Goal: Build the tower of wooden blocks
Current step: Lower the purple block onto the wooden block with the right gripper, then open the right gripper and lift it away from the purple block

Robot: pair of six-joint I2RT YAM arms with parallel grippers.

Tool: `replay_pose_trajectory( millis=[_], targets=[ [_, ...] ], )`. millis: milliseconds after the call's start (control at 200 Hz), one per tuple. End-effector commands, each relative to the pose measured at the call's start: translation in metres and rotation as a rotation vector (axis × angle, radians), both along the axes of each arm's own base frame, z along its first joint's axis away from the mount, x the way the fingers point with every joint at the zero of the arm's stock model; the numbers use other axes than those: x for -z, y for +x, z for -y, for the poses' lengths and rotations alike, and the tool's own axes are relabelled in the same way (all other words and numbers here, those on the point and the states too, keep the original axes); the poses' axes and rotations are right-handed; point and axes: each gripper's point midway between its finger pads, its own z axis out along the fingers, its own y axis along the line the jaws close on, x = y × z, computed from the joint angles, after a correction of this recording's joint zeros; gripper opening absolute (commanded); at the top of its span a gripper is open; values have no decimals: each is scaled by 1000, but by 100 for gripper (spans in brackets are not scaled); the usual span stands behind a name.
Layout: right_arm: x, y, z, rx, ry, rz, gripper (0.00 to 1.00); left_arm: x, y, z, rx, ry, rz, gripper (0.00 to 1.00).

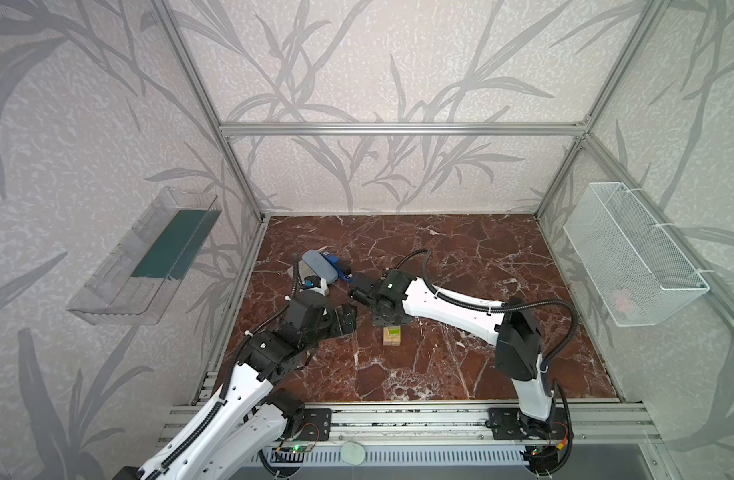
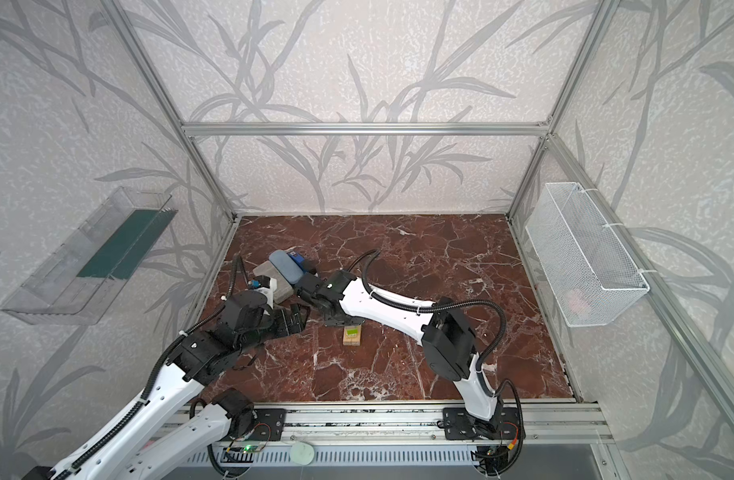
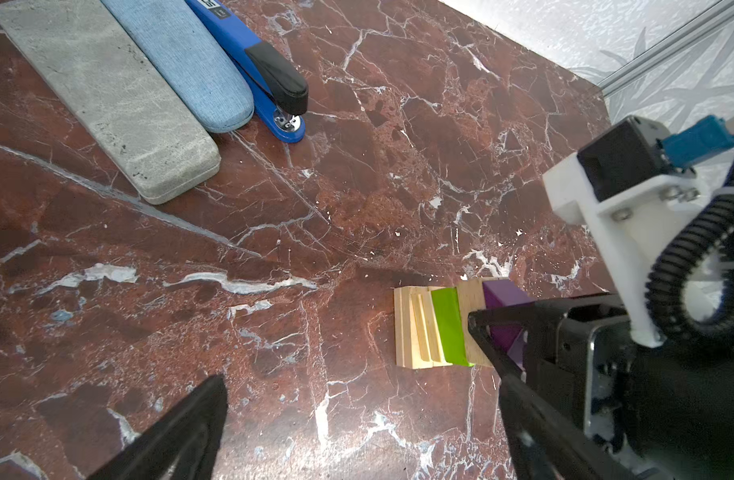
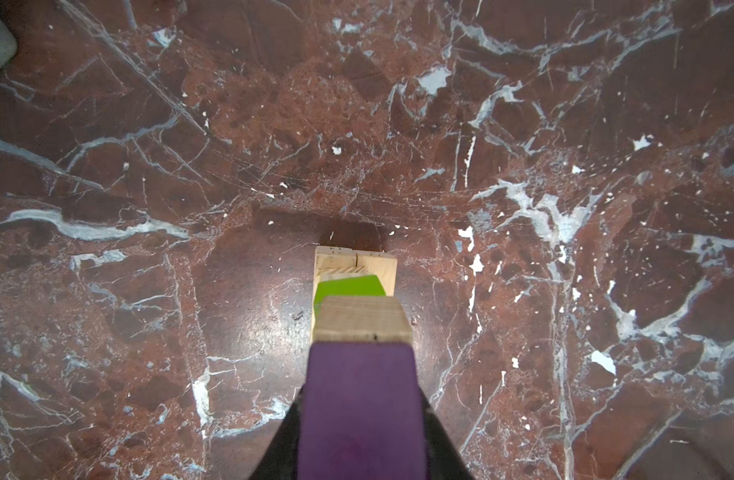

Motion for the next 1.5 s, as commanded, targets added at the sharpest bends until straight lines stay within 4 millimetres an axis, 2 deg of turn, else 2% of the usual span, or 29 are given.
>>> replay_pose_trajectory(
  millis=[0, 205, 460, 1100, 1275, 1495],
  targets=[
    [-7, 4, 6, -6, -32, 21, 29, 0, 0, -3, -16, -2, -9, 100],
    [-10, 4, 5, -14, -14, 25, 29, 1, 0, -2, -16, -6, -12, 99],
    [0, 1, 1, -29, -8, 2, 32, 1, 0, -2, -16, -4, -13, 99],
    [-14, 3, 4, -8, 11, 29, 57, -1, 0, -1, -15, -9, -10, 99],
    [-33, 4, 2, -20, 51, 52, 66, -5, 0, -4, -16, 10, -1, 99],
    [-76, 5, 8, -54, 102, 126, 85, -17, 2, -11, -25, 52, 25, 100]
  ],
)
